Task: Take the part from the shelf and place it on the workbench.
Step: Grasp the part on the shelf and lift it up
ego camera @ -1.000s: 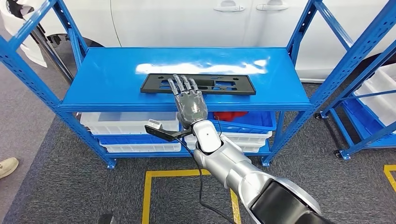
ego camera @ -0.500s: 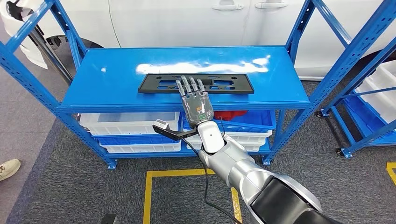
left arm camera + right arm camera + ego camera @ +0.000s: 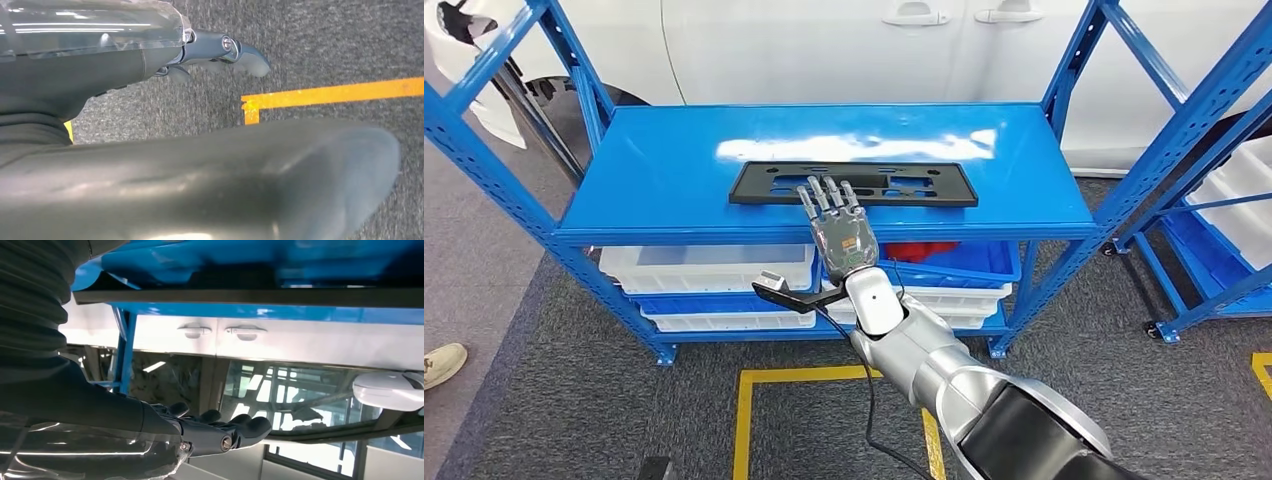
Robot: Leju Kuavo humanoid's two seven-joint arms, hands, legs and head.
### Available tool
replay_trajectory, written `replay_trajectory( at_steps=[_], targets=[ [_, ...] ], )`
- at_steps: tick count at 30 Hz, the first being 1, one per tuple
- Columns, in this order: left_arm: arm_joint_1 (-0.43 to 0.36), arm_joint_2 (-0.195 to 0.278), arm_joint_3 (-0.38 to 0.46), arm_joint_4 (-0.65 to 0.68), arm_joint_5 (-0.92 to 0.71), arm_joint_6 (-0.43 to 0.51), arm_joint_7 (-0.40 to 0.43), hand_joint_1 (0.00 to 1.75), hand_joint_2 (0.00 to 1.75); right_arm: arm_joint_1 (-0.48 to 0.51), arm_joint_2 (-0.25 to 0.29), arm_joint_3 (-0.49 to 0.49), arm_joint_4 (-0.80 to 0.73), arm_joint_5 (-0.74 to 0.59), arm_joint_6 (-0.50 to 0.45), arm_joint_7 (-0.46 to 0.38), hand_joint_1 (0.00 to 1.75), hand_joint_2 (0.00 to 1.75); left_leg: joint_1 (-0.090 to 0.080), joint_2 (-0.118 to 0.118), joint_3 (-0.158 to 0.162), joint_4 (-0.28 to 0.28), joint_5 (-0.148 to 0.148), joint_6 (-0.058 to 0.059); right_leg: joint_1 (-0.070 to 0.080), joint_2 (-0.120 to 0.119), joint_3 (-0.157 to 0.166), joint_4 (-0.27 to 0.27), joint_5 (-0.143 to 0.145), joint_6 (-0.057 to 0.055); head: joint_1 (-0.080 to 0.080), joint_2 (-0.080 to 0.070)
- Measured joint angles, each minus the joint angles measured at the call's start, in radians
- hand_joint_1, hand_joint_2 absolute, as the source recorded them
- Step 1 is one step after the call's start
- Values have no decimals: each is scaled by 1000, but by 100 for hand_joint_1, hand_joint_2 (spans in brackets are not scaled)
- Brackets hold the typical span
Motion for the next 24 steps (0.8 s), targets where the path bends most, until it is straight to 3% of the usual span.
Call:
replay_trajectory(
  at_steps=[2, 4, 5, 6, 7, 9, 11, 13, 16, 18, 20, 21, 22, 24],
  targets=[
    [-1, 0, 0, 0, 0, -1, 0, 0, 0, 0, 0, 0, 2, 0, 0, 0, 0, 175, 2, 1, 4, -5, 1, 11, -2, 0, -31, 67, -40, 9, 0, 0],
    [-1, 0, 0, 0, 0, -2, 0, 0, 0, 4, -1, 0, 5, 0, 0, 0, 0, 175, 1, 1, 4, -5, -1, 17, -3, 1, -99, 203, -101, 14, 0, 0],
    [-1, 0, 0, 0, 0, -2, 0, 0, 0, 8, -2, 0, 7, 0, 0, 0, 0, 175, 0, 1, 4, -5, -2, 18, -3, 1, -132, 262, -119, 14, 0, 0],
    [0, 0, 0, 0, 0, -2, 0, 0, 0, 11, -2, 0, 10, 0, 1, 0, 0, 175, -1, 0, 5, -4, -4, 18, -3, 1, -150, 290, -118, 14, 0, 0],
    [0, 0, 0, 0, 0, -2, -1, 0, 0, 14, -3, 0, 11, 0, 1, 0, 0, 175, -1, 0, 7, -4, -6, 18, -3, 1, -149, 277, -96, 12, 0, 0],
    [0, 0, 0, 0, 0, -2, -1, 0, 0, 14, -3, 0, 13, 1, 2, 0, 0, 175, -2, -2, 14, -2, -11, 15, -2, 1, -96, 148, -17, 3, 0, 0],
    [-1, 0, 0, 0, 1, -2, -1, 0, 0, 12, -3, 0, 13, 1, 2, 0, 0, 175, -5, -3, 18, 0, -18, 8, 2, 1, -41, 28, 29, -6, 0, 0],
    [-2, -1, 0, 0, 1, -3, -1, 0, 0, 11, -3, 0, 14, 1, 3, 0, 0, 175, -7, -3, 19, -1, -22, -2, 7, 2, -28, -2, 28, -14, 0, 0],
    [-2, 0, 0, 0, 0, -5, -2, 0, 0, 9, -2, 0, 13, 3, 3, 0, 0, 175, -5, -1, 19, 14, -38, -18, 2, 3, -16, -14, 29, -29, 0, 0],
    [-3, 0, 0, 0, 1, -7, -3, 0, 0, 8, -1, 0, 13, 7, 3, -1, 0, 175, -2, 1, -22, 106, -83, -27, -3, 1, -3, -21, 26, -38, 0, 0],
    [-1, 0, 0, 0, 1, -8, -3, 0, 0, 9, 0, 0, 15, 10, 4, -2, 0, 175, 0, 1, -98, 244, -133, -34, -3, 1, 2, -21, 21, -42, 0, 0],
    [0, 0, 0, 0, 1, -9, -3, 0, 0, 11, 0, 0, 15, 11, 5, -2, 0, 175, 1, 1, -125, 285, -138, -36, -2, 1, 5, -21, 18, -42, 0, 0],
    [2, 0, 0, 0, 1, -9, -4, 0, 0, 13, 0, 0, 16, 12, 6, -2, 0, 175, 1, 1, -133, 286, -121, -36, -2, 2, 9, -20, 14, -41, 0, 0],
    [2, 0, 0, 0, 1, -10, -6, 0, 0, 14, 0, 0, 16, 15, 7, -2, 0, 175, 1, 2, -89, 169, -38, -33, -2, 3, 23, -19, 4, -37, 0, 0]
  ],
)
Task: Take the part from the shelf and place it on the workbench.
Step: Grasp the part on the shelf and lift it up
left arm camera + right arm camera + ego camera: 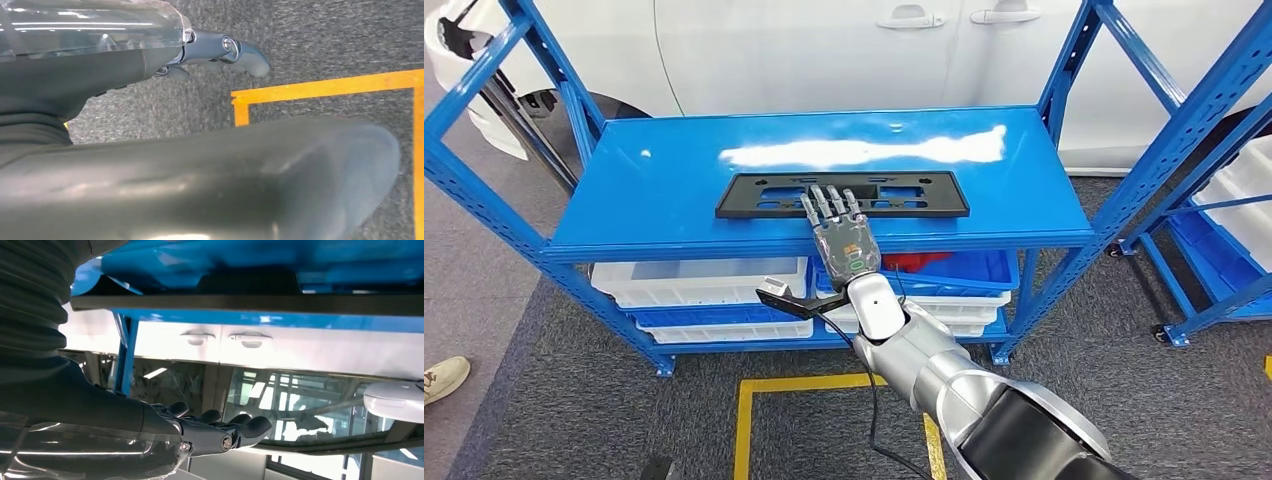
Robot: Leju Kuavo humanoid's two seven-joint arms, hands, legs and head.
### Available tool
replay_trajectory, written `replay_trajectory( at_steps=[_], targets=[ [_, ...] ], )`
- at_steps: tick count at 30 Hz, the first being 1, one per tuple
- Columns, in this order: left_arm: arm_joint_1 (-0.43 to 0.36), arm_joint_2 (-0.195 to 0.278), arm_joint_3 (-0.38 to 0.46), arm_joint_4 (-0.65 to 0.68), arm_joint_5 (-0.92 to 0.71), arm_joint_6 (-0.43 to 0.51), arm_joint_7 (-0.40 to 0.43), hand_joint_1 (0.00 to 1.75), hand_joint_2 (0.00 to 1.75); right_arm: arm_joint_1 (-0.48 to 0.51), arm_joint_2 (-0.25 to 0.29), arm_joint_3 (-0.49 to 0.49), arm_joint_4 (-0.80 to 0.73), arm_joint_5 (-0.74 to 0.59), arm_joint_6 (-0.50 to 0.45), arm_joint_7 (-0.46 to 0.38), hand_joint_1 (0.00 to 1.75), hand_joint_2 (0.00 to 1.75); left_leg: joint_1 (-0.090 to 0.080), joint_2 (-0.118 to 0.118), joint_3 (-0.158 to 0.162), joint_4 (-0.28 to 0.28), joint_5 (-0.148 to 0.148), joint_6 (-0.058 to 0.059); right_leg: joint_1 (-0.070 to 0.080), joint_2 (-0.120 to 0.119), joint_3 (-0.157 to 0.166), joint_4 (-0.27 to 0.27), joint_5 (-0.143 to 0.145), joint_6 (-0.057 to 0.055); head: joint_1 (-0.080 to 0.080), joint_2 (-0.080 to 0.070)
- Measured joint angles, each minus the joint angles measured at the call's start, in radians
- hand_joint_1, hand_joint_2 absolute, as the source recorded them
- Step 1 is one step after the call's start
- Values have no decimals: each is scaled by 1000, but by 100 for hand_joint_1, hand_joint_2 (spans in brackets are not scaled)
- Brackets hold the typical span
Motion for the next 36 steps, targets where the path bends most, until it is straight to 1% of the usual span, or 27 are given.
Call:
replay_trajectory(
  at_steps=[1, 2, 3, 7, 8, 9, 11, 12, 13, 14, 16, 17, 18, 20, 22, 23, 24, 26, 27, 28, 29, 30, 31, 32, 33, 34, 36],
  targets=[
    [0, 0, 0, 0, 0, 0, -1, 0, 0, -1, 0, 0, 0, 1, 1, 0, 0, 175, -1, 1, 34, -73, 33, 3, 2, 0, 6, 1, -6, 4, 0, 0],
    [-1, 0, 0, 0, 0, 0, -2, 0, 0, -2, 1, 0, 0, 1, 3, 0, 0, 175, -3, 1, 60, -130, 54, 8, 4, 0, 9, 3, -11, 8, 0, 0],
    [-2, 0, 0, 1, 0, 0, -2, 0, 0, -3, 1, 0, 0, 1, 4, 0, 0, 175, -5, 1, 74, -161, 60, 14, 6, 0, 9, 5, -14, 13, 0, 0],
    [0, 0, 0, 1, -1, 0, -3, 0, 0, -5, 2, 0, 0, 1, 5, -1, 0, 175, -3, -2, 80, -174, 51, 37, 6, 0, 3, 19, -30, 33, 0, 0],
    [0, 0, 0, 1, -1, 0, -3, 0, 0, -7, 2, 0, 0, 2, 5, -1, 0, 175, -1, -2, 83, -176, 50, 43, 6, -1, -10, 49, -47, 38, 0, 0],
    [-2, 0, 0, 1, -1, 0, -4, 0, 0, -8, 2, 0, 0, 2, 4, 0, 0, 175, -1, -1, 85, -178, 49, 48, 4, -1, -36, 100, -72, 42, 0, 0],
    [-3, 0, 0, 1, -2, -1, -4, 0, 0, -7, 1, 0, 1, 4, 5, 1, 0, 175, -2, -1, 87, -178, 44, 54, 2, 0, -116, 241, -124, 47, 0, 0],
    [-3, 0, 0, 1, -3, -1, -4, 0, 0, -4, 0, 0, 3, 6, 5, 3, 0, 175, -4, -1, 89, -177, 42, 55, 1, 0, -151, 293, -134, 48, 0, 0],
    [-2, 0, 0, 1, -3, -1, -4, 0, 0, -1, -1, 0, 5, 10, 7, 7, 0, 175, -4, -2, 91, -176, 39, 56, 1, 0, -169, 311, -124, 47, 0, 0],
    [-1, 0, 0, 1, -4, -2, -4, 0, 0, 0, -2, -1, 6, 14, 10, 12, 0, 175, -5, -3, 95, -175, 36, 55, 1, 0, -166, 287, -95, 45, 0, 0],
    [-1, 0, 0, 1, -4, -2, -5, 0, 0, -3, -4, -2, 7, 21, 20, 26, 0, 175, -6, -5, 105, -173, 27, 51, 2, 0, -114, 150, -8, 36, 0, 0],
    [-2, 0, 0, 1, -4, -2, -6, 0, 0, -7, -5, -4, 8, 24, 27, 33, 0, 175, -8, -5, 109, -172, 22, 48, 4, 0, -85, 82, 21, 31, 0, 0],
    [-3, 0, 0, 1, -5, -3, -6, 0, 0, -10, -6, -7, 8, 26, 34, 39, 0, 175, -9, -5, 112, -172, 18, 44, 7, 0, -66, 37, 35, 26, 0, 0],
    [-3, 0, 1, 2, -5, -3, -8, 0, 0, -14, -12, -13, 10, 29, 44, 48, 0, 175, -10, -5, 113, -173, 14, 34, 11, 1, -54, 12, 32, 19, 0, 0],
    [-1, 1, 1, 2, -5, -3, -10, 0, 0, -16, -17, -21, 11, 31, 47, 53, 0, 175, -9, -3, 114, -168, 6, 25, 6, 2, -47, 5, 31, 11, 0, 0],
    [-1, 1, 1, 2, -5, -3, -11, 0, 0, -18, -19, -25, 11, 31, 49, 54, 0, 175, -8, -2, 106, -146, -7, 20, 2, 2, -41, 0, 31, 6, 0, 0],
    [-1, 2, 1, 2, -5, -2, -12, 0, 0, -19, -21, -29, 11, 31, 50, 54, 0, 175, -7, -1, 87, -103, -29, 16, 0, 1, -34, -4, 30, 2, 0, 0],
    [0, 2, 2, 2, -5, -1, -12, 0, 0, -21, -24, -34, 13, 32, 55, 54, 0, 175, -4, -1, 17, 32, -83, 9, 0, 0, -27, -5, 24, -4, 0, 0],
    [2, 2, 2, 2, -5, 0, -12, 0, 0, -19, -26, -36, 15, 33, 57, 54, 0, 175, -2, -1, -19, 91, -98, 5, 1, 1, -23, -4, 20, -5, 0, 0],
    [4, 3, 2, 2, -5, 0, -12, 0, 0, -18, -28, -37, 16, 33, 59, 54, 0, 175, -1, -1, -42, 121, -95, 2, 1, 1, -20, -3, 17, -5, 0, 0],
    [6, 3, 2, 2, -5, 0, -12, 0, 0, -16, -29, -38, 16, 33, 60, 54, 0, 175, 1, -1, -45, 109, -71, 0, 0, 2, -15, -3, 12, -3, 0, 0],
    [7, 4, 2, 2, -5, 0, -12, 0, 0, -16, -31, -40, 16, 33, 60, 54, 0, 175, 3, 0, -26, 55, -31, 0, 0, 2, -8, -1, 6, -1, 0, 0],
    [7, 4, 2, 2, -6, 0, -12, 0, 0, -16, -31, -41, 16, 33, 60, 54, 0, 175, 4, 1, 5, -20, 12, 1, 0, 3, -1, 0, 0, 2, 0, 0],
    [7, 5, 2, 2, -7, 0, -12, 0, 0, -16, -32, -42, 16, 33, 60, 54, 0, 175, 4, 2, 38, -91, 43, 3, 2, 3, 5, 3, -7, 7, 0, 0],
    [6, 5, 2, 2, -8, 0, -12, 0, 0, -17, -33, -42, 16, 33, 60, 54, 0, 175, 2, 2, 61, -139, 58, 7, 3, 3, 7, 5, -12, 12, 0, 0],
    [5, 5, 2, 3, -9, 0, -12, 0, 0, -17, -34, -43, 17, 34, 60, 54, 0, 175, 0, 2, 72, -163, 59, 12, 5, 4, 8, 6, -15, 17, 0, 0],
    [4, 5, 2, 3, -11, -2, -12, 0, 0, -17, -35, -44, 17, 37, 60, 53, 0, 175, -1, -1, 75, -167, 52, 24, 6, 4, 7, 5, -18, 27, 0, 0]
  ],
)
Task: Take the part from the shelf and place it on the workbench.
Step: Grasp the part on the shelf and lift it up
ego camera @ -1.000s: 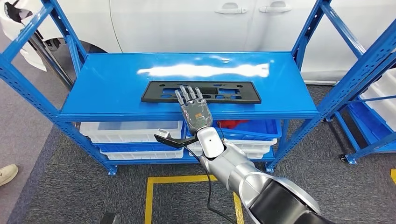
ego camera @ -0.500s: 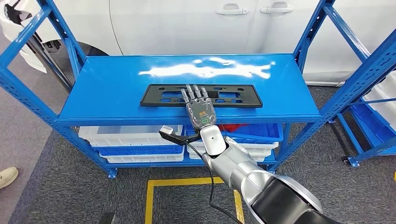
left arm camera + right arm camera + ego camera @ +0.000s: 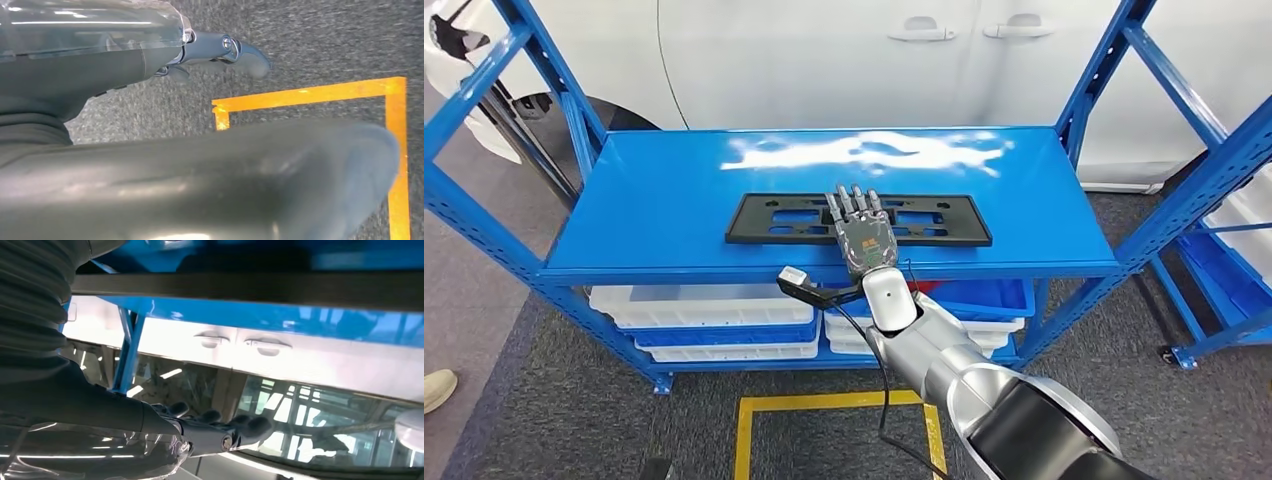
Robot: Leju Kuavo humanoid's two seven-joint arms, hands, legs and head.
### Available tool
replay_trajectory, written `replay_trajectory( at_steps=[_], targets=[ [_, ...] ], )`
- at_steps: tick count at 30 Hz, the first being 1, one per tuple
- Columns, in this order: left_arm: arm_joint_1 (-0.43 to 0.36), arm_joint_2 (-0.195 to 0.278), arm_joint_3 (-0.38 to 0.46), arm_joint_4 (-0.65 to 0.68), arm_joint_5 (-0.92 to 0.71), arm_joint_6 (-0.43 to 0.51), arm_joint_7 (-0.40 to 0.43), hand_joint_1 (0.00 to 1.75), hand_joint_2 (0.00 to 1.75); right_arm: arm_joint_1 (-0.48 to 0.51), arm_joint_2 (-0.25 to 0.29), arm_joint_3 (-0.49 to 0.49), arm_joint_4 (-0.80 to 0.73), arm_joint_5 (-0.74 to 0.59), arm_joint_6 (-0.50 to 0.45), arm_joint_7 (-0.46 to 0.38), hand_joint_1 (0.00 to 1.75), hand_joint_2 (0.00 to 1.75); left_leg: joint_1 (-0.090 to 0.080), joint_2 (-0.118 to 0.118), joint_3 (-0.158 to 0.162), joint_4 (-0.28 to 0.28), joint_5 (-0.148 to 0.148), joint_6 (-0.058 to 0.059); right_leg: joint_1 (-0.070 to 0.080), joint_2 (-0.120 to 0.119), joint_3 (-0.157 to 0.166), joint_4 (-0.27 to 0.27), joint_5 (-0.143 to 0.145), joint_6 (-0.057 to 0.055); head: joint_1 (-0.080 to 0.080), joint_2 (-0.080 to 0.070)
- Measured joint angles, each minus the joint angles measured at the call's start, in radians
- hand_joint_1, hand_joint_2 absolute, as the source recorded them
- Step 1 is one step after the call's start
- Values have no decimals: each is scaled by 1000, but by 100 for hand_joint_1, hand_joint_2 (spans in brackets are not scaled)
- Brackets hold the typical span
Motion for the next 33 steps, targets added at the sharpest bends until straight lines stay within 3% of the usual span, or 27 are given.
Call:
replay_trajectory(
  at_steps=[2, 3, 5, 6, 7, 8, 9, 11, 13, 16, 18, 21, 22, 23, 24, 26, 27, 29, 31, 33],
  targets=[
    [-1, 0, 0, 0, -1, -2, 0, 0, 0, -1, -1, 0, 0, 3, 0, 0, 0, 175, 3, -1, 5, -5, -2, 11, -3, 0, -5, 20, -16, 11, 0, 0],
    [-3, 0, 0, 0, -2, -2, 0, 0, 0, -1, -1, 0, 0, 5, 0, 0, 0, 175, 4, 0, 8, -8, -3, 17, -4, 0, -23, 57, -36, 17, 0, 0],
    [-6, 0, 0, 0, -3, -3, 0, 0, 0, 1, -4, 0, 1, 14, 0, -2, 0, 175, 4, 0, 10, -9, -6, 25, -7, -1, -95, 191, -92, 24, 0, 0],
    [-7, 0, 0, 0, -3, -3, 0, 0, 0, 4, -6, 0, 2, 20, 0, -3, 0, 175, 3, 0, 11, -9, -8, 27, -7, -1, -135, 257, -111, 26, 0, 0],
    [-7, 0, 0, 0, -4, -4, 0, 0, 0, 7, -7, 0, 3, 27, 1, -4, 0, 175, 3, 0, 12, -8, -10, 27, -8, -1, -163, 295, -113, 28, 0, 0],
    [-7, 0, 0, 0, -6, -4, 1, 0, 0, 9, -8, 1, 4, 33, 1, -6, 0, 175, 3, -1, 14, -8, -13, 27, -8, -1, -172, 294, -94, 27, 0, 0],
    [-7, 0, 0, 0, -8, -4, 1, 0, 0, 10, -8, 2, 5, 36, 2, -8, 0, 175, 3, -1, 18, -6, -16, 25, -8, -1, -163, 256, -59, 25, 0, 0],
    [-9, 0, 0, 0, -11, -4, 1, 0, 0, 8, -8, 8, 5, 39, 4, -11, 0, 175, 1, -3, 26, -4, -24, 20, -6, 0, -109, 118, 21, 15, 0, 0],
    [-13, -1, 0, 0, -11, -4, 2, 0, 0, 5, -8, 19, 5, 39, 7, -15, 0, 175, -2, -4, 30, -2, -31, 12, -1, 0, -70, 25, 54, 5, 0, 0],
    [-17, -1, 0, 0, -11, -4, 2, 0, 0, 5, -7, 37, 5, 39, 9, -20, 0, 175, -2, -3, 34, -3, -38, -4, 0, 1, -60, 5, 48, -9, 0, 0],
    [-19, -1, 0, 0, -12, -4, 1, 0, 0, 3, -4, 45, 4, 39, 9, -21, 0, 175, -1, -1, 22, 34, -63, -14, -6, 0, -47, -5, 48, -21, 0, 0],
    [-20, -1, 1, 0, -12, -4, 0, 0, 0, 5, 2, 57, 3, 40, 10, -21, 0, 175, 1, 0, -73, 219, -140, -26, -6, -2, -34, -9, 41, -31, 0, 0],
    [-19, -1, 1, 0, -12, -4, 0, 0, 0, 8, 3, 60, 3, 40, 10, -21, 0, 175, 2, 0, -103, 268, -150, -28, -5, -2, -31, -8, 38, -32, 0, 0],
    [-18, -1, 1, 0, -12, -4, 0, 0, 0, 11, 3, 62, 4, 40, 10, -22, 0, 175, 2, 0, -118, 281, -141, -29, -5, -2, -28, -7, 35, -32, 0, 0],
    [-17, -1, 2, 0, -13, -4, 0, 0, 0, 13, 4, 64, 3, 40, 9, -22, 0, 175, 2, 0, -111, 252, -111, -29, -5, -1, -24, -6, 31, -31, 0, 0],
    [-17, -1, 3, 0, -14, -4, 0, 0, 0, 14, 5, 65, 3, 40, 8, -24, 0, 175, 2, 1, -53, 115, -31, -24, -4, -1, -13, -3, 20, -26, 0, 0],
    [-18, -1, 4, 0, -14, -4, 0, 0, 0, 13, 6, 66, 3, 40, 8, -26, 0, 175, 0, 1, -23, 52, -7, -19, -2, 0, -9, -1, 15, -22, 0, 0],
    [-18, -1, 5, 0, -15, -4, -1, 0, 0, 13, 7, 69, 3, 40, 8, -30, 0, 175, -4, 0, 3, -2, 1, -7, 1, 1, -8, 1, 10, -13, 0, 0],
    [-18, -1, 6, 0, -15, -5, -1, 0, 0, 12, 7, 73, 3, 40, 8, -33, 0, 175, -3, -1, 4, -6, -1, 5, 2, 0, -9, 1, 5, -2, 0, 0],
    [-18, -2, 7, 0, -15, -6, -3, 0, 0, 9, 8, 77, 2, 40, 8, -33, 0, 175, 1, -1, 9, -12, 0, 16, 1, 0, -20, 30, -16, 8, 0, 0]
  ],
)
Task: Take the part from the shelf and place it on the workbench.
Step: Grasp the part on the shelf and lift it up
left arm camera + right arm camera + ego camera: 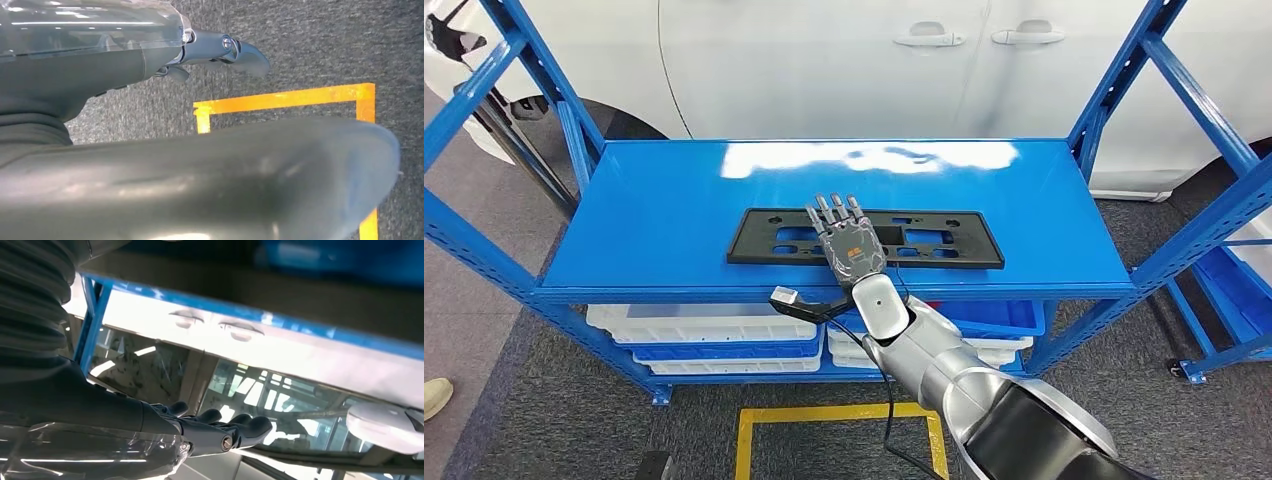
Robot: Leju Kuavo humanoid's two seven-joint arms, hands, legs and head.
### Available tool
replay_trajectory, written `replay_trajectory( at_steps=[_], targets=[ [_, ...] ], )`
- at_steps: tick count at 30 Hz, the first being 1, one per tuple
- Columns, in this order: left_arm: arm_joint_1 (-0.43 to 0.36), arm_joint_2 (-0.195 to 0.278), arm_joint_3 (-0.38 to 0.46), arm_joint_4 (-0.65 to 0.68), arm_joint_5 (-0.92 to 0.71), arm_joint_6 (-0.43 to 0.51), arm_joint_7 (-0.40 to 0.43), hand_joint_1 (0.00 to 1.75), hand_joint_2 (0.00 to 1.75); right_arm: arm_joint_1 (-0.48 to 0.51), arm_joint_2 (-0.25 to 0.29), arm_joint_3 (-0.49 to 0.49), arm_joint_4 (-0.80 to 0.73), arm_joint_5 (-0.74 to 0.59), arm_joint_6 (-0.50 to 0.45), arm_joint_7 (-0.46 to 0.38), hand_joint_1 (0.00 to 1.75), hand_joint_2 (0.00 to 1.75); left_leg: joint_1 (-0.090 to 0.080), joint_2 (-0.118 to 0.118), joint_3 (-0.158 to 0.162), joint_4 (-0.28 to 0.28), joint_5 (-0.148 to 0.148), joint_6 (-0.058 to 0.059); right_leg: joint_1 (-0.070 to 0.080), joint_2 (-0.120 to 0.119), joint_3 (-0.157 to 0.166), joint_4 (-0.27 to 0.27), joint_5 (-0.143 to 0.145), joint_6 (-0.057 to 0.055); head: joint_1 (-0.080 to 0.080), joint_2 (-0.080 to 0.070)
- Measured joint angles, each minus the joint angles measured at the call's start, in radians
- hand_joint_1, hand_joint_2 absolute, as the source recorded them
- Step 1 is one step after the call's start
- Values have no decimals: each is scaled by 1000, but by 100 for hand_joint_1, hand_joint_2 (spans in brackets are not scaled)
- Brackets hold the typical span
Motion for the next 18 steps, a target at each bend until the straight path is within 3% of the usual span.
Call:
replay_trajectory(
  at_steps=[3, 4, 5, 6, 8, 10, 15, 16, 18],
  targets=[
    [-1, 0, 0, 0, -1, -1, -1, 0, 0, -1, 0, 4, 1, 0, 2, 0, 0, 175, 1, 1, 3, -2, -3, 10, -5, 0, -90, 174, -80, 10, 0, 0],
    [-1, 0, 0, 0, -2, -1, -1, 0, 0, 2, 0, 6, 1, 0, 4, 0, 0, 175, 0, 1, 4, -2, -4, 11, -6, 0, -125, 234, -95, 12, 0, 0],
    [0, 0, 0, 0, -2, -1, -1, 0, 0, 5, 0, 7, 2, 0, 7, 0, 0, 175, 0, 0, 5, -2, -6, 11, -8, 0, -147, 262, -92, 13, 0, 0],
    [0, 0, 0, 0, -3, -1, 0, 0, 0, 7, 0, 8, 3, 0, 9, 0, 0, 175, 0, 0, 7, -2, -8, 10, -9, 0, -152, 257, -73, 13, 0, 0],
    [0, 0, 0, 0, -3, -2, -1, 0, 0, 6, 0, 9, 3, 0, 16, 0, 0, 175, 0, -2, 15, 0, -14, 5, -10, -1, -101, 127, 9, 8, 0, 0],
    [-2, 0, 1, 0, -2, -2, -1, 0, 0, 2, 1, 11, 3, 0, 25, 0, 0, 175, -3, -2, 18, 3, -21, -3, -7, -1, -47, 4, 59, 1, 0, 0],
    [-3, 0, 2, 0, 0, -1, -4, 0, 0, -2, 6, 14, 3, -1, 54, 1, 0, 175, -1, -1, 15, 22, -41, -30, -4, 1, -28, -31, 61, -26, 0, 0],
    [-3, 0, 2, 0, 0, -1, -5, 0, 0, -4, 8, 15, 3, -1, 60, 1, 1, 175, -1, 0, 0, 56, -61, -35, -7, 0, -23, -35, 61, -31, 0, 0],
    [-2, 0, 3, 0, 1, -1, -6, 0, 0, -4, 12, 15, 3, -2, 75, 0, 28, 175, 1, 1, -62, 183, -120, -41, -7, -1, -17, -37, 59, -38, 0, 0]
  ],
)
